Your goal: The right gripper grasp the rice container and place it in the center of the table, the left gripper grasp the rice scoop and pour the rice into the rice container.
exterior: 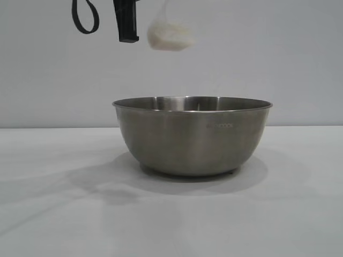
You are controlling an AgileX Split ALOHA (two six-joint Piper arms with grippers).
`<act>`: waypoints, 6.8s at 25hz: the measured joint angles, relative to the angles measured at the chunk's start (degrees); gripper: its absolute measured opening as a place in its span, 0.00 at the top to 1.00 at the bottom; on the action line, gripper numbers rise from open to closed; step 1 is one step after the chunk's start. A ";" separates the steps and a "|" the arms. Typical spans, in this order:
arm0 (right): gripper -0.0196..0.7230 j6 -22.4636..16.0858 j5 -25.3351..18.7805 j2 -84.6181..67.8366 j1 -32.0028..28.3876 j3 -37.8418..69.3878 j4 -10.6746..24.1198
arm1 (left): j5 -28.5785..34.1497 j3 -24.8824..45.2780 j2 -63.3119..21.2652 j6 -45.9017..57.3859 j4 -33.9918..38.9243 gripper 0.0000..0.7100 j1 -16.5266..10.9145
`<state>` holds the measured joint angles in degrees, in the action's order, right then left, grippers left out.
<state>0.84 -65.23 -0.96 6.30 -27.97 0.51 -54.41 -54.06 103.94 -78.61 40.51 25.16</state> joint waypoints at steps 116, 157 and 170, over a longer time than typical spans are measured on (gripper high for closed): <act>0.22 0.00 0.00 0.00 0.00 0.00 0.00 | -10.50 18.92 15.33 67.24 -71.05 1.00 1.21; 0.22 0.00 0.00 0.00 0.00 0.00 0.00 | -11.61 35.82 5.62 72.42 -61.71 0.66 1.21; 0.22 0.00 0.00 0.00 0.00 0.00 0.00 | -2.65 42.45 -7.77 72.65 -57.87 0.66 1.21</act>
<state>0.84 -65.23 -0.96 6.30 -27.97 0.51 -57.07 -11.61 96.17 -5.95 -17.36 26.38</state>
